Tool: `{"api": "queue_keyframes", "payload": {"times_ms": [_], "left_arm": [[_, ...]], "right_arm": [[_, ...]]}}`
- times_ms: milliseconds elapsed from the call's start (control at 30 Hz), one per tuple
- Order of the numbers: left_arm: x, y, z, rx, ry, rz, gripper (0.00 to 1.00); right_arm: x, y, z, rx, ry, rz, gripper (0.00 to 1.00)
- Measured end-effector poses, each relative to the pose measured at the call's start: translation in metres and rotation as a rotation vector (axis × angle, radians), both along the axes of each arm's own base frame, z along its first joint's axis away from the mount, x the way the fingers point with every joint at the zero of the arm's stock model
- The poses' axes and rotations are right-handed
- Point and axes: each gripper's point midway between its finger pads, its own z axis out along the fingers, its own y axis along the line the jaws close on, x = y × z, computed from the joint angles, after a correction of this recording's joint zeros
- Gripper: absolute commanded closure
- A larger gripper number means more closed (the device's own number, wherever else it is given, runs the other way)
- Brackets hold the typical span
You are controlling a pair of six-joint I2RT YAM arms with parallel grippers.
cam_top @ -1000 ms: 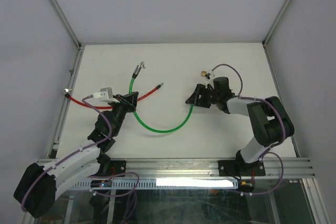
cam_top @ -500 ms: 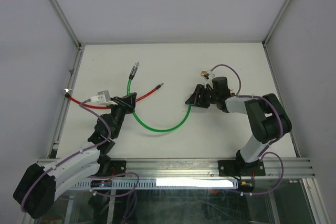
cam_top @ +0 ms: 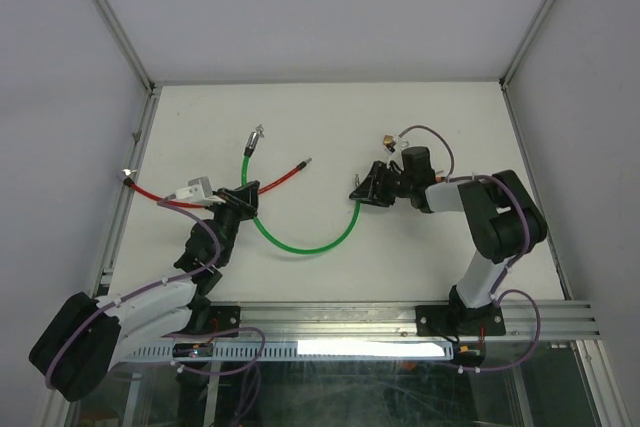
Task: Lock with the key
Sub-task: Lock the lock at the center of the board.
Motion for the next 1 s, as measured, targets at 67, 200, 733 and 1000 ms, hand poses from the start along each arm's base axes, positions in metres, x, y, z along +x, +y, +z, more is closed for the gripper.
{"api": "queue_keyframes", "payload": {"times_ms": [67, 200, 733, 1000], "left_arm": [[0.001, -0.001, -0.003, 0.001, 0.007, -0.003, 1.0], [0.002, -0.01, -0.013, 0.009, 0.029, -0.027, 1.0], [0.004, -0.034, -0.022, 0.013, 0.049, -0.097, 1.0], [0.001, -0.044, -0.016, 0.034, 0.026, -0.157, 1.0]], "right_arm": [[0.0, 0.001, -0.001, 0.005, 0.009, -0.002, 0.57], [-0.002, 0.003, -0.001, 0.003, 0.01, 0.003, 0.58], [0.008, 0.0, -0.011, -0.113, -0.067, 0.018, 1.0], [0.006, -0.006, 0.002, -0.178, -0.159, 0.104, 1.0]]}}
